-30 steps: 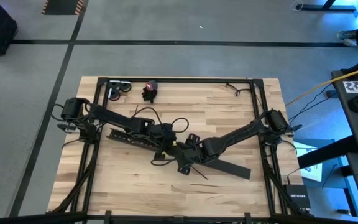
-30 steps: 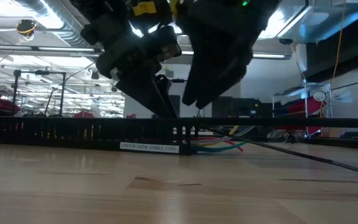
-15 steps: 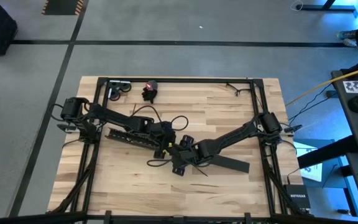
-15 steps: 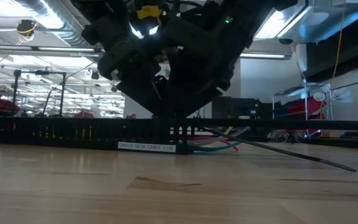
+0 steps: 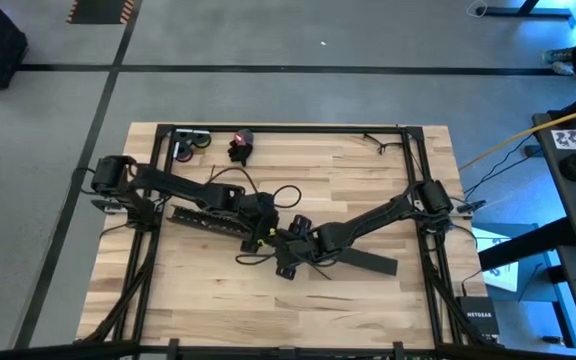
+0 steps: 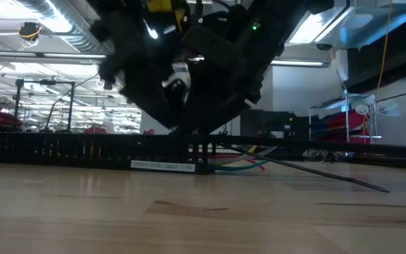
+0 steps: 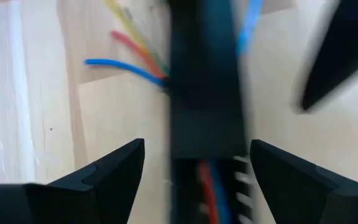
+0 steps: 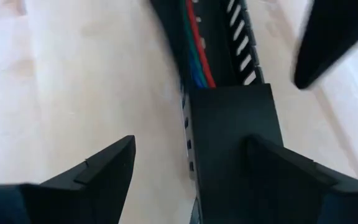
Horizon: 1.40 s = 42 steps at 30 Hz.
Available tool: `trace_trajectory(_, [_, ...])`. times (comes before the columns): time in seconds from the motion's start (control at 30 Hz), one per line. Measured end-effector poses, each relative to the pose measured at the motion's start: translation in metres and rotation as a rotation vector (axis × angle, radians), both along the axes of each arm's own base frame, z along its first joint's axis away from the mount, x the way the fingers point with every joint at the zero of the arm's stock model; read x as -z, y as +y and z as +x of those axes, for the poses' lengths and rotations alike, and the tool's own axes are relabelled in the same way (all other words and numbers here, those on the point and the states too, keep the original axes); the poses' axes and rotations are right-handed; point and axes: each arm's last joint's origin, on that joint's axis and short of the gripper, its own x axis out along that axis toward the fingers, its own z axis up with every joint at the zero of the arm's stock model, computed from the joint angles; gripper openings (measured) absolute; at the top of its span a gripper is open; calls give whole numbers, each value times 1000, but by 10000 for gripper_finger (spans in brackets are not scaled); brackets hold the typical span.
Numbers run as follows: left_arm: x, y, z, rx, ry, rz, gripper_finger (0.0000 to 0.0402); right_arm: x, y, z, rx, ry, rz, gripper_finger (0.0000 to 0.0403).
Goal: Ziptie cables
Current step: Close the black cable duct with the cable duct cover
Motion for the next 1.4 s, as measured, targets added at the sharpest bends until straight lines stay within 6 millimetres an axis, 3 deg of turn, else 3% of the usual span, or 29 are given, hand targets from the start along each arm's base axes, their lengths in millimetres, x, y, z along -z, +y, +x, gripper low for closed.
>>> trace_trajectory(0.13, [-25, 4, -12, 8, -30, 5, 288, 0, -1, 0, 6, 1, -5, 305])
trace_trajectory(0.23, [-31, 5, -24, 8, -21, 10, 288, 0, -1, 0, 6, 2, -11, 305])
trace_trajectory(0.37, [-15, 5, -36, -10, 2, -12, 288, 0, -1, 0, 5, 2, -12, 305])
trace_trajectory(0.47, [10, 6, -45, -33, 31, -39, 288, 0, -1, 0, 2, 3, -12, 305])
trace_trajectory(0.6, [26, 7, -51, -58, -30, -33, 288, 0, 0, 0, -1, 5, -8, 305])
trace_trajectory(1.07, [46, 8, -61, -108, -207, -97, 286, -6, 1, 4, -12, -8, -2, 305])
trace_trajectory(1.4, [52, 7, -58, -88, -216, -125, 237, -29, -5, 7, -17, 47, -36, 305])
